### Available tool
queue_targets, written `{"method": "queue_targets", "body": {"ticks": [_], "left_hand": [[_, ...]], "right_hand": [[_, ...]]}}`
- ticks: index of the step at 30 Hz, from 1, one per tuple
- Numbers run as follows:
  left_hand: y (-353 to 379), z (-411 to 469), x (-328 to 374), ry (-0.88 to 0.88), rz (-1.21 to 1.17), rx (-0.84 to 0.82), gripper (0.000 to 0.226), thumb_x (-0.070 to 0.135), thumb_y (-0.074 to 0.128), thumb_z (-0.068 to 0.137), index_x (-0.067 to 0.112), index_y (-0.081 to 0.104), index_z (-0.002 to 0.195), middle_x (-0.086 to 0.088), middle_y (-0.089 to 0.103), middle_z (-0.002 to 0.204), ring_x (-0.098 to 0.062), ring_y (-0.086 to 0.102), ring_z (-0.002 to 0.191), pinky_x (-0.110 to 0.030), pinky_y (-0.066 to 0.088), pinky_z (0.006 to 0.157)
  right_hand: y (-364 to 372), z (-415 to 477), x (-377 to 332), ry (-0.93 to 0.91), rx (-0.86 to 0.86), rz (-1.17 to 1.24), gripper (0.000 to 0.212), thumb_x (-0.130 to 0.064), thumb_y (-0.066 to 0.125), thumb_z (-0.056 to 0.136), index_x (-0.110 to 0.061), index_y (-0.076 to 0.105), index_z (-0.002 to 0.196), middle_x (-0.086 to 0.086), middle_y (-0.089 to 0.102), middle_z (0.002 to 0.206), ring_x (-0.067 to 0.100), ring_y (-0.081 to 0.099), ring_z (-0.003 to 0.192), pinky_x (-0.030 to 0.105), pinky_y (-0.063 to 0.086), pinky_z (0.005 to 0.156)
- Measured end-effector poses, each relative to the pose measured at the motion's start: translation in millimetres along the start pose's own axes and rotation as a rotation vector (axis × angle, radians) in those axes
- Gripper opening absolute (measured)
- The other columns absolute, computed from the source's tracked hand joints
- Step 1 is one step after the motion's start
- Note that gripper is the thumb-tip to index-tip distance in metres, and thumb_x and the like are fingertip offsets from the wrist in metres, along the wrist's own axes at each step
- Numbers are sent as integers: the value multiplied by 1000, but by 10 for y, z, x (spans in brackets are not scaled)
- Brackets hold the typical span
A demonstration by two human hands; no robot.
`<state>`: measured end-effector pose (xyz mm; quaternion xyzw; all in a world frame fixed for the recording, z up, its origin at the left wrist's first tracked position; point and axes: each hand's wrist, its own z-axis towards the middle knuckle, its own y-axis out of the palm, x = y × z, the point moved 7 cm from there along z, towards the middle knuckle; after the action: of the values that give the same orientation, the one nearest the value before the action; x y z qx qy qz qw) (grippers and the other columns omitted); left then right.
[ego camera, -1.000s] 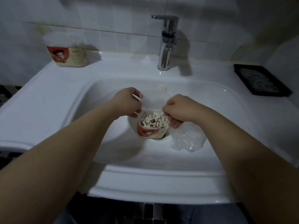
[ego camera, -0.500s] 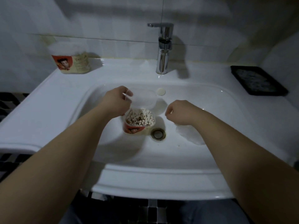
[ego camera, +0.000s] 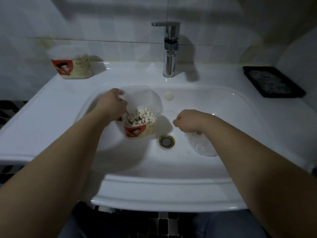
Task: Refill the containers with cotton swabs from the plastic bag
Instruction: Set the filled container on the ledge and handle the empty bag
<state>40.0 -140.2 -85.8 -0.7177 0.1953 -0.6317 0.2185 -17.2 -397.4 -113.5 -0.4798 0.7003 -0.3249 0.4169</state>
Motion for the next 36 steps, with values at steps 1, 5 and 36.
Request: {"method": "queue_targets", "body": {"ticks": [1, 5, 36], "left_hand": [[70, -27, 11, -11, -35, -39, 38, 9, 49, 99, 19, 52, 135, -11, 66, 114, -26, 68, 87, -47, 62, 76], [440, -179, 25, -39, -133, -243, 35, -2, 41, 101, 18, 50, 128, -7, 60, 109, -21, 65, 82, -40, 58, 64], [649, -421, -86, -278, -158, -620, 26, -6, 65, 93, 6, 66, 116, -21, 71, 111, -33, 75, 89, -37, 64, 75]], "right_hand": [[-32, 27, -12, -9, 37, 80, 44, -42, 40, 105, -10, 65, 123, 10, 69, 116, 30, 65, 96, 36, 54, 74], [14, 35, -54, 18, -13, 649, 72, -72, 28, 100, -12, 64, 118, 13, 73, 103, 31, 76, 87, 48, 64, 80], [157, -62, 15, 149, -180, 726, 16, 10, 66, 89, 14, 67, 105, 27, 75, 90, 30, 78, 75, 33, 65, 72]]}}
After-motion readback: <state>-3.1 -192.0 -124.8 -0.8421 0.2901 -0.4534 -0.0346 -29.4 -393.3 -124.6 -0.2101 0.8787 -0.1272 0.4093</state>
